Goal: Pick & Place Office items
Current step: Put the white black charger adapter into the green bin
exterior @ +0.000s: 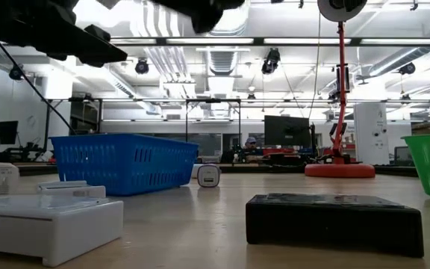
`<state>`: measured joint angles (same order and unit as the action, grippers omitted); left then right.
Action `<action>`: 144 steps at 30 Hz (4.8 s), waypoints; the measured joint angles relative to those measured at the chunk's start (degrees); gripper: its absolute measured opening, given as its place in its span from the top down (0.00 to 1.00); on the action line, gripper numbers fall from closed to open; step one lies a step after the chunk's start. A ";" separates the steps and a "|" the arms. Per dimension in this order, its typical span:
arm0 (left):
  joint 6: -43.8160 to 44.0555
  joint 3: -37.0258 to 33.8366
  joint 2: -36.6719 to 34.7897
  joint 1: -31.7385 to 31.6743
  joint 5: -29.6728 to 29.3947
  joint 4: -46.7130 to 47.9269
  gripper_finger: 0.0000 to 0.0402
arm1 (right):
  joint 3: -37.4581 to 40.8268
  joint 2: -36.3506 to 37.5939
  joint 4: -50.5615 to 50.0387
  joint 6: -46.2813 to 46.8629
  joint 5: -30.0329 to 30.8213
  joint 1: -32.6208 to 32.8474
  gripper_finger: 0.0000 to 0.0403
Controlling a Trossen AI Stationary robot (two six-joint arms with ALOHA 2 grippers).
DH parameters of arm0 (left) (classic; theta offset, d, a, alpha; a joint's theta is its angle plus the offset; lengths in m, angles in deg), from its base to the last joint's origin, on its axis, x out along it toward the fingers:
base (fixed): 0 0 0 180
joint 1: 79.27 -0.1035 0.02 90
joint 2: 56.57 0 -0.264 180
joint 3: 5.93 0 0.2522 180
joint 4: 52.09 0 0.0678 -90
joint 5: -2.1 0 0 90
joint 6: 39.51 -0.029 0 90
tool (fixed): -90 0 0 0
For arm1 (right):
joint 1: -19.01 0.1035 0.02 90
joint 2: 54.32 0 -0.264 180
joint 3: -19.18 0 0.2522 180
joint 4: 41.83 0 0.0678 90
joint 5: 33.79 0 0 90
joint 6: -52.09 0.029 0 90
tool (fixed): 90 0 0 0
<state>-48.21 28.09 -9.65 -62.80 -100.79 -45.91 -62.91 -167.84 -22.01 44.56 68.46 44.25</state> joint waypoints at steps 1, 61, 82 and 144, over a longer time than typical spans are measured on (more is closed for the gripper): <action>-0.13 -0.71 -0.04 0.00 -0.01 -1.28 0.45 | 2.03 1.29 1.41 -0.62 0.48 0.00 0.69; -4.57 -9.44 1.07 0.48 -0.46 -19.90 0.45 | 20.82 32.52 -65.33 66.22 35.23 23.01 0.69; -6.11 -9.44 1.07 0.48 -0.63 -21.59 0.45 | 11.79 26.12 -90.21 85.82 14.79 26.17 0.69; -11.72 -9.44 1.07 0.48 -0.55 -23.96 0.45 | 17.84 25.99 -77.75 88.60 0.54 26.14 0.69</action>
<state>-59.93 18.64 -8.58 -62.32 -101.33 -69.87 -45.08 -141.85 -99.76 133.16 69.01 70.39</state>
